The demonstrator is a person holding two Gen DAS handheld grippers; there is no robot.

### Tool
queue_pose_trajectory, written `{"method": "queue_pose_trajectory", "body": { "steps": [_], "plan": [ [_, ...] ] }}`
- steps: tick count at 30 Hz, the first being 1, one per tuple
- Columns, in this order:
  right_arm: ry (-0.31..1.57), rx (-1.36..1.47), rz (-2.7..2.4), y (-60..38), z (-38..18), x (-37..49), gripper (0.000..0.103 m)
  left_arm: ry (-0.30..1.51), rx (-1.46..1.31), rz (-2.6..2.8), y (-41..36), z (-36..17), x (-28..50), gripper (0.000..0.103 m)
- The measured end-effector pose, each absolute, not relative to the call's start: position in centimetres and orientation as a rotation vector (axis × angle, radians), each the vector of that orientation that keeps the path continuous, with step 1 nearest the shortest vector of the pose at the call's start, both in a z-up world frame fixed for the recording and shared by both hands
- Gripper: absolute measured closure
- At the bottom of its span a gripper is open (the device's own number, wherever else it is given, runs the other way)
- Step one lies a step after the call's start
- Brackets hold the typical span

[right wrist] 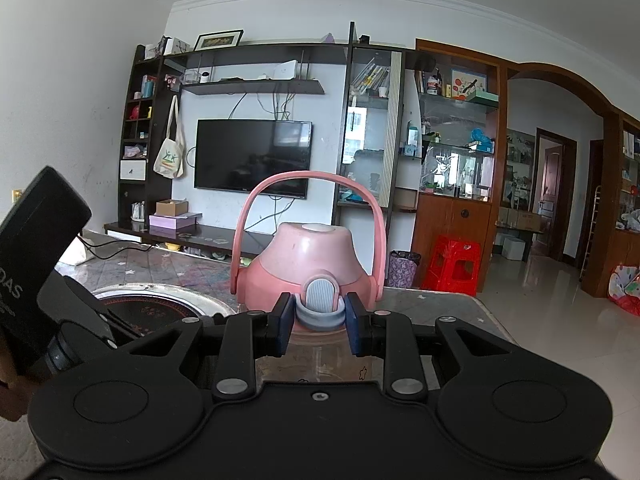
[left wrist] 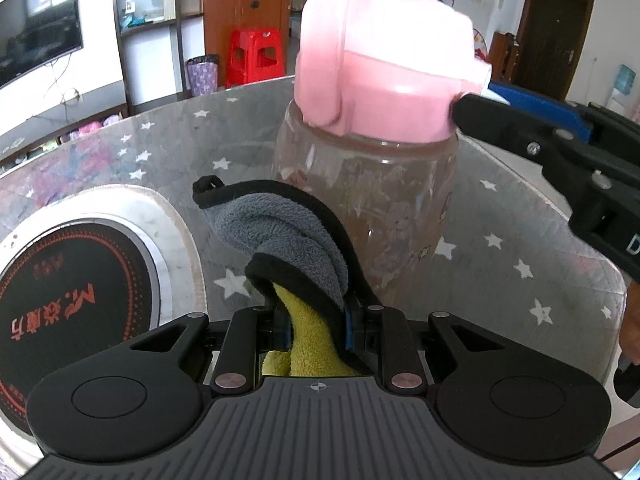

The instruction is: Clean container

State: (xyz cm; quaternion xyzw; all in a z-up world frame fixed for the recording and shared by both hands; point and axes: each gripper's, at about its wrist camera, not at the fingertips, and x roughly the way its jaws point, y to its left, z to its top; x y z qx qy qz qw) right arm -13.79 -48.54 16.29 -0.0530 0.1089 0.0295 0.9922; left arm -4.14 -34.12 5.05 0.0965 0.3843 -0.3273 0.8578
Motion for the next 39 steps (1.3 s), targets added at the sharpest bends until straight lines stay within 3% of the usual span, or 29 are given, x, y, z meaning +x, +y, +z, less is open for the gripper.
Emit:
{"method": "queue_pose_trajectory", "body": {
  "steps": [12,24,39],
  "plan": [
    [0.217,-0.108,0.06,-48.3,15.8,-14.0,0.074,0.814,0.187,-0.677,-33.9,5.0,-3.8,0.081],
    [0.202,-0.116,0.06,-47.9,16.2,-14.1,0.074,0.699,0.184,-0.675,-33.1,9.7,-4.4,0.081],
    [0.199,-0.111,0.058,-47.8,16.0,-14.0,0.074,0.762,0.203,-0.679,-33.8,7.4,-4.2,0.081]
  ]
}}
